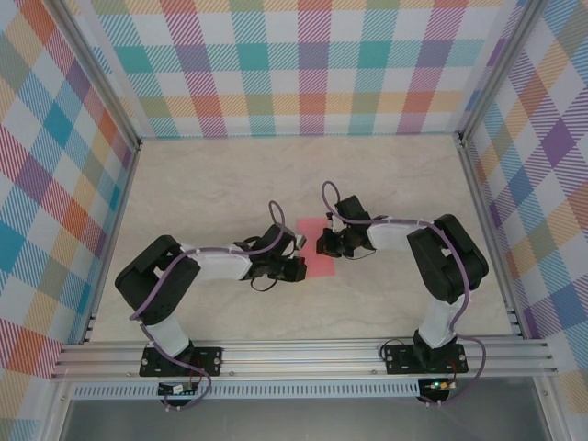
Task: Fold a paper plane with a square sheet of paper (fold left side to right side)
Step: Fold the triangle a second time at the center of the table.
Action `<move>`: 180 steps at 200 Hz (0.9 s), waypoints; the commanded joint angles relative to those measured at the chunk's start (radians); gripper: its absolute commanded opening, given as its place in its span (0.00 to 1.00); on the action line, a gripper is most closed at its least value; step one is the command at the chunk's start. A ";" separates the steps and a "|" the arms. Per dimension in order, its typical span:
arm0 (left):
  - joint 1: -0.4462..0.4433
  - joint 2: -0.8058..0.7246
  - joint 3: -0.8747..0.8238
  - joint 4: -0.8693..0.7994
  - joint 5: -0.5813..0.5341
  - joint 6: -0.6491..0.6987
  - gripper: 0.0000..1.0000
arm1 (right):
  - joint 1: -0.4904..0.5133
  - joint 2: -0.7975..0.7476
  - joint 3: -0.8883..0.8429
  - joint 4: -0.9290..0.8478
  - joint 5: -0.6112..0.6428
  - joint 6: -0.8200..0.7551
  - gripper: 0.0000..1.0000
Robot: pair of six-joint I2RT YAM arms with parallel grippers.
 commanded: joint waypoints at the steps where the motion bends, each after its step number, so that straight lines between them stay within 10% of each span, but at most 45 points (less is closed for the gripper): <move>1: 0.003 -0.017 -0.046 -0.111 0.012 -0.002 0.00 | -0.004 0.029 0.004 -0.059 0.069 -0.019 0.05; 119: -0.021 -0.125 -0.032 -0.157 -0.037 0.009 0.00 | -0.002 -0.052 0.017 -0.028 -0.002 -0.028 0.15; 180: 0.113 -0.175 -0.012 -0.051 0.023 -0.073 0.52 | -0.003 -0.363 0.000 -0.230 0.093 -0.079 0.55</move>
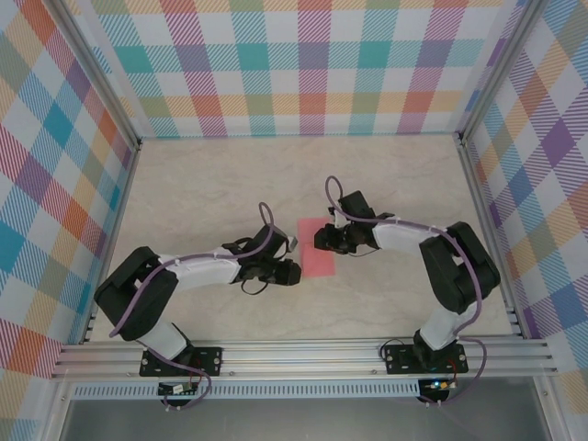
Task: Fold a paper plane with a square sheet of paper (fold left side to right side)
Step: Fold the triangle a second time at the center of the table, then turn over the paper at the center of the table.
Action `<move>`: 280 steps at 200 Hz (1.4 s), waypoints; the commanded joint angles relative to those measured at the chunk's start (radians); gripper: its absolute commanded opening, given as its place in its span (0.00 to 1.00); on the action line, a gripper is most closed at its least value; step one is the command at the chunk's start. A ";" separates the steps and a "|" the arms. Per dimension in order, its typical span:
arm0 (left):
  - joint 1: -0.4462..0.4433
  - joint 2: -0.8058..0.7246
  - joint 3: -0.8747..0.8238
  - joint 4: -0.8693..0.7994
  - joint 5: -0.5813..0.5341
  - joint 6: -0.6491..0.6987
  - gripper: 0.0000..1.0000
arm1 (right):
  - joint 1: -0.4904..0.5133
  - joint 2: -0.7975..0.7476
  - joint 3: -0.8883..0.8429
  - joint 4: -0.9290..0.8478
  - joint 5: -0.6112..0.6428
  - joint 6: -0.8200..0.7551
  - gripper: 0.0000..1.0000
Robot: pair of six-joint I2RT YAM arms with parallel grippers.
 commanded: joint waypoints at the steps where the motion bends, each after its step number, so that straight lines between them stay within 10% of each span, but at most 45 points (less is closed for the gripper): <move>1: 0.040 -0.018 0.021 0.083 0.055 -0.041 0.52 | -0.002 -0.130 -0.008 -0.125 0.068 -0.036 0.55; 74: 0.067 0.126 0.125 0.225 0.144 -0.079 0.57 | -0.004 -0.463 -0.264 -0.161 0.076 0.038 0.84; 125: 0.073 0.196 0.174 0.232 0.100 -0.077 0.32 | -0.005 -0.450 -0.322 -0.074 0.006 0.067 1.00; 166: 0.074 0.162 0.156 0.211 0.056 -0.061 0.09 | -0.005 -0.338 -0.305 0.038 -0.064 0.108 1.00; 280: 0.075 0.076 0.099 0.188 -0.003 -0.055 0.06 | -0.005 0.003 -0.140 0.229 -0.166 0.162 0.91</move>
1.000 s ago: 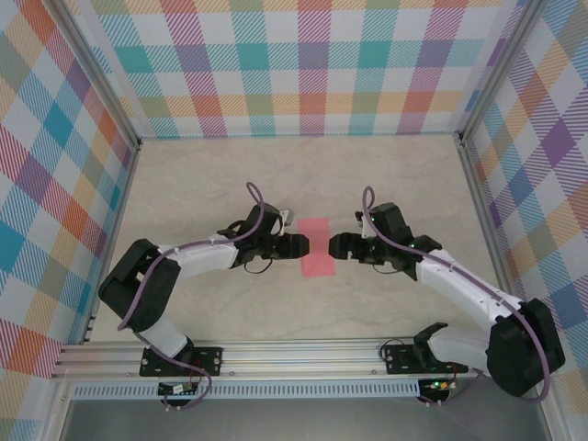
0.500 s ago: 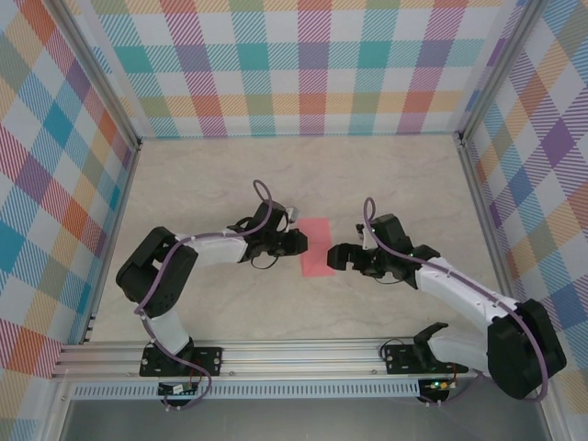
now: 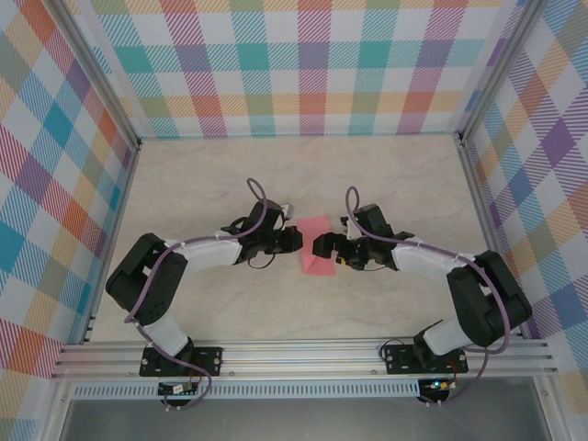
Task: Fold a paper plane with a square sheet of paper (fold left side to right side)
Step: Turn over the paper at the center of the table.
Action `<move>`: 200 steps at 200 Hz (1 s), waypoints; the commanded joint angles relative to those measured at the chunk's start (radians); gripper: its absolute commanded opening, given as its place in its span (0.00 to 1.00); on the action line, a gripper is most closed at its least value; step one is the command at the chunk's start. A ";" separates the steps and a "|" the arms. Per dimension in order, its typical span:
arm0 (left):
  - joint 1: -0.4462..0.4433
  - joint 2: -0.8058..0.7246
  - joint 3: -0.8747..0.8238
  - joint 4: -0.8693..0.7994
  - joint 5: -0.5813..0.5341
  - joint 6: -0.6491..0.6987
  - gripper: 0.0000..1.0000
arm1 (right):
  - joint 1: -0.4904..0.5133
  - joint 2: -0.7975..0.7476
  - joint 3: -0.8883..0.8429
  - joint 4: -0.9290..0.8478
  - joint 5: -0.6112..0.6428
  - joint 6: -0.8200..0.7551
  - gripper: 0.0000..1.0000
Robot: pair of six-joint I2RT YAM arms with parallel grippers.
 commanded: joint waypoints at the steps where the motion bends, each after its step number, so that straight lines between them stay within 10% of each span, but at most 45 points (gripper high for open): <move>1: 0.012 -0.037 -0.019 -0.013 -0.024 0.013 0.06 | -0.002 0.060 0.058 0.064 -0.045 0.016 0.91; 63: 0.017 -0.049 -0.036 -0.012 -0.032 0.006 0.10 | -0.002 0.195 0.112 0.184 -0.080 0.054 0.57; 113: 0.084 -0.156 -0.128 0.045 -0.001 -0.047 0.56 | -0.002 0.198 0.097 0.281 -0.090 0.040 0.06; 200: 0.141 -0.537 -0.259 0.232 0.135 -0.211 1.00 | -0.101 -0.086 0.133 0.345 -0.251 0.067 0.00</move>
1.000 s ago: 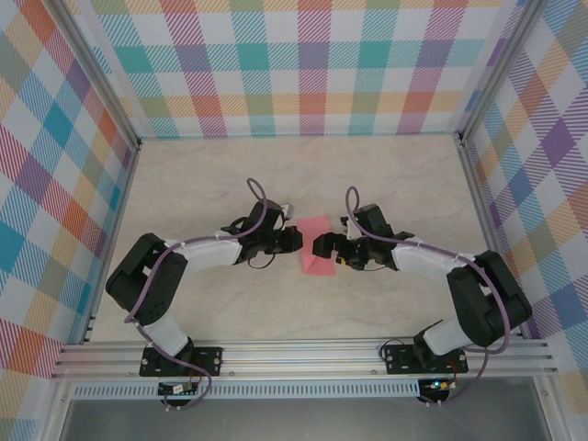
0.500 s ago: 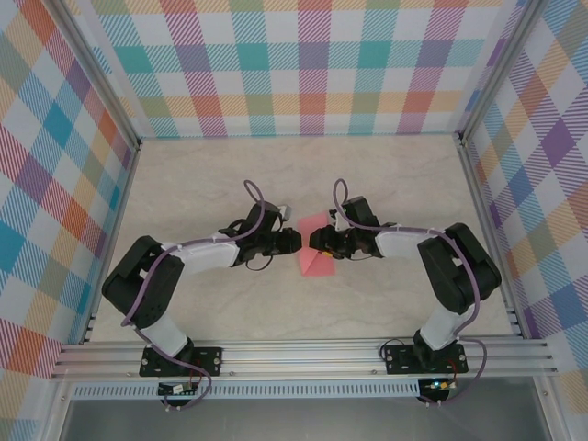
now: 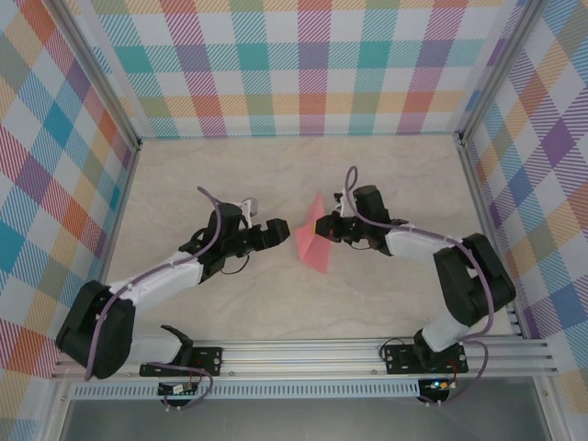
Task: Fold a paper plane with a square sheet of paper (fold left side to right side)
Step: Turn over the paper at the center of the table.
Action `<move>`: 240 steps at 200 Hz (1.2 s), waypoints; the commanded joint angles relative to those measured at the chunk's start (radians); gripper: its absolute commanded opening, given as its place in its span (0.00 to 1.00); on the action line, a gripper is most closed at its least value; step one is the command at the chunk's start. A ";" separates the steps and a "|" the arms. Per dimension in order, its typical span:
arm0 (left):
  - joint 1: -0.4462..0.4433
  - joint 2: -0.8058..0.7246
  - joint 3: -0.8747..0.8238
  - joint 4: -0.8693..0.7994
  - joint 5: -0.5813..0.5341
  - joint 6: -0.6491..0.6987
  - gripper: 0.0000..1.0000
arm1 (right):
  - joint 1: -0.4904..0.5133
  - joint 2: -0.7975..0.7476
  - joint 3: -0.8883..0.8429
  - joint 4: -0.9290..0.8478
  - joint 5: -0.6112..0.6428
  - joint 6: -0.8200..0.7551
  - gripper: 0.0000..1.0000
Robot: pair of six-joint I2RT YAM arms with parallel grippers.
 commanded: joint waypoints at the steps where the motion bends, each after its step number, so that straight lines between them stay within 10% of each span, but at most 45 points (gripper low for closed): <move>1: 0.015 -0.087 -0.015 0.151 0.092 -0.077 1.00 | -0.021 -0.098 0.044 0.098 -0.106 0.031 0.00; 109: -0.053 -0.116 0.113 0.408 0.288 -0.193 0.94 | 0.051 -0.221 0.180 0.231 -0.246 0.207 0.02; 240: -0.098 -0.131 0.101 0.442 0.221 -0.186 0.25 | 0.088 -0.291 0.121 0.231 -0.218 0.264 0.14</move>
